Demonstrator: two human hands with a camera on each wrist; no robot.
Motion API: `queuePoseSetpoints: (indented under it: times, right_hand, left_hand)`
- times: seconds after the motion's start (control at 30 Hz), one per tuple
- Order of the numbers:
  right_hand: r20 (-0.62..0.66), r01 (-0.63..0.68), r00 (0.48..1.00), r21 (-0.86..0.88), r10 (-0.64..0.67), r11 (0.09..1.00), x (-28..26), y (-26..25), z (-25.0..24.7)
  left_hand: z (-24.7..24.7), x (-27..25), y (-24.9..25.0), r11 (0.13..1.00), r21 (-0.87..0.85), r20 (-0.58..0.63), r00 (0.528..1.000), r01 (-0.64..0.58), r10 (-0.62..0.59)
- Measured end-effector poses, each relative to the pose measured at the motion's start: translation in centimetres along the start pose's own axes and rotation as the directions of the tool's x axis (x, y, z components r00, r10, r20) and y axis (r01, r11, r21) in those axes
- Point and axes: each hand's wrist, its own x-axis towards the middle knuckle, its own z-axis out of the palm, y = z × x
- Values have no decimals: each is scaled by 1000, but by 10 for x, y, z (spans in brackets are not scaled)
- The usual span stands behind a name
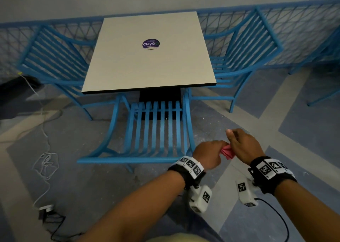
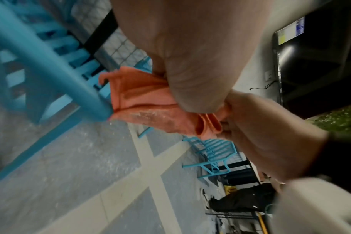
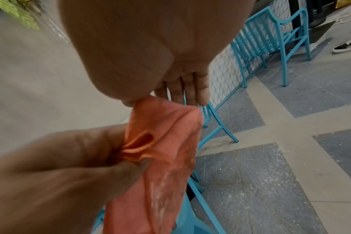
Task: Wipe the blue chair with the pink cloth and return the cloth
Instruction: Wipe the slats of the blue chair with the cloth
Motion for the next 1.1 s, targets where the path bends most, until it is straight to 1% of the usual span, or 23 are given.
queuePoseSetpoints:
  times: [0.07,0.1,0.13,0.2,0.23,0.27,0.33,0.4,0.47,0.53,0.63,0.67,0.73,0.83,0.87,0.93,0.97,1.03,1.1]
  right_hand:
    - [-30,26,999,23,-25,999,-2,-2,4]
    - [-38,46,998,28,-45,999,-3,-3,6]
    - [-37,67,997,25,-66,997,-4,-5,8]
    - [-22,102,995,7,-101,995,-4,-8,14]
    - [-17,113,993,-2,-113,994,-4,-9,17]
    - [-14,127,992,-10,-127,992,-2,-10,19]
    - [-11,144,989,-21,-144,989,1,-14,23]
    - [-4,150,989,-17,-150,989,4,-24,23]
    - [8,146,989,-9,-146,989,6,-38,21]
    - [10,164,986,-9,-164,986,10,-53,21]
    - [22,193,981,-8,-192,981,14,-70,29]
    - [28,193,981,-16,-193,981,15,-73,33]
    - [44,196,980,-19,-195,980,14,-82,43]
    - [77,201,977,-44,-198,979,13,-91,53]
    - [83,211,975,-52,-206,976,12,-93,54]
    - [84,225,972,-58,-220,973,11,-94,54]
    - [89,228,971,-65,-222,972,10,-96,54]
    - [104,232,969,-82,-223,969,9,-100,53]
    - [114,246,965,-90,-235,965,9,-107,54]
  left_hand:
    - [-7,10,-5,995,98,119,993,13,-25]
    - [-7,11,-6,987,162,205,978,16,-49]
    - [-3,11,-7,978,209,297,953,-8,-56]
    - [15,10,-13,960,273,435,898,-67,-61]
    - [20,7,-12,954,284,486,872,-99,-54]
    - [24,4,-10,955,273,505,862,-113,-42]
    - [23,2,-8,987,154,512,858,-48,-38]
    - [4,1,-5,1000,23,473,881,8,-18]
    - [-25,-8,-10,998,-60,369,930,30,-6]
    - [-56,-22,-22,987,-138,250,967,88,-51]
    - [-85,-29,-55,966,-210,106,986,150,-130]
    - [-87,-28,-67,959,-229,89,984,170,-153]
    - [-81,-23,-82,958,-202,118,976,202,-181]
    - [-59,-18,-86,973,-94,270,946,209,-178]
    - [-52,-18,-84,979,-80,310,938,190,-156]
    - [-50,-21,-81,988,-83,337,937,133,-98]
    - [-54,-24,-82,985,-124,323,943,122,-76]
    - [-66,-30,-93,945,-279,302,950,171,-83]
    - [-88,-43,-108,862,-438,241,957,256,-162]
